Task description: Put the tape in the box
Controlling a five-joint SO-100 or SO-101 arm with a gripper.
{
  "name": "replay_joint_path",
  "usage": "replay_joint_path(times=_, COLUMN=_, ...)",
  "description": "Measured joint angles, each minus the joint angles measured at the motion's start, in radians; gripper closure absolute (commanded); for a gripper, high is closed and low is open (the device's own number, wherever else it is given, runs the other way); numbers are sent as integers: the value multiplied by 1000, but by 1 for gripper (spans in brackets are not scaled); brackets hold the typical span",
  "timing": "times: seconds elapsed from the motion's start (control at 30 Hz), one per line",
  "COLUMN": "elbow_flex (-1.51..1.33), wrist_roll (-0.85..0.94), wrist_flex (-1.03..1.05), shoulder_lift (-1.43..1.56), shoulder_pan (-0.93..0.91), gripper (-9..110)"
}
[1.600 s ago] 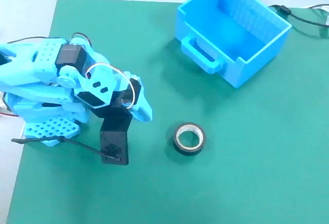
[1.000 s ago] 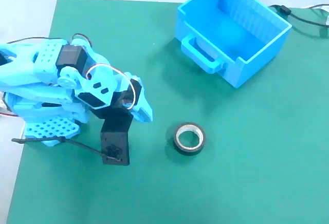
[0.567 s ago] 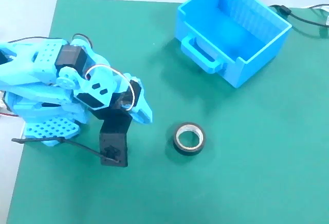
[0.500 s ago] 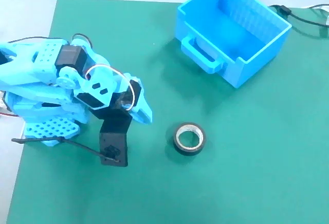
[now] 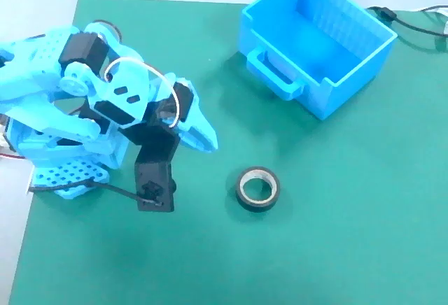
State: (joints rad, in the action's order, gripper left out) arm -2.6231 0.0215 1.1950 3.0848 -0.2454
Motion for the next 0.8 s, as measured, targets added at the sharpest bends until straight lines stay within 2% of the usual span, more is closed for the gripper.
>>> replay_joint_path(times=0.43, elbow_flex=491, wrist_roll=12, wrist_flex=164, shoulder_lift=-678, shoulder_pan=-195, gripper=91)
replay_joint_path(times=0.57, elbow_flex=583, wrist_roll=60, wrist_flex=192, shoulder_lift=-828, shoulder_pan=-198, gripper=86)
replay_joint_path(times=0.8, elbow_flex=589, wrist_roll=106, wrist_flex=270, shoulder_lift=-862, shoulder_pan=-84, gripper=81)
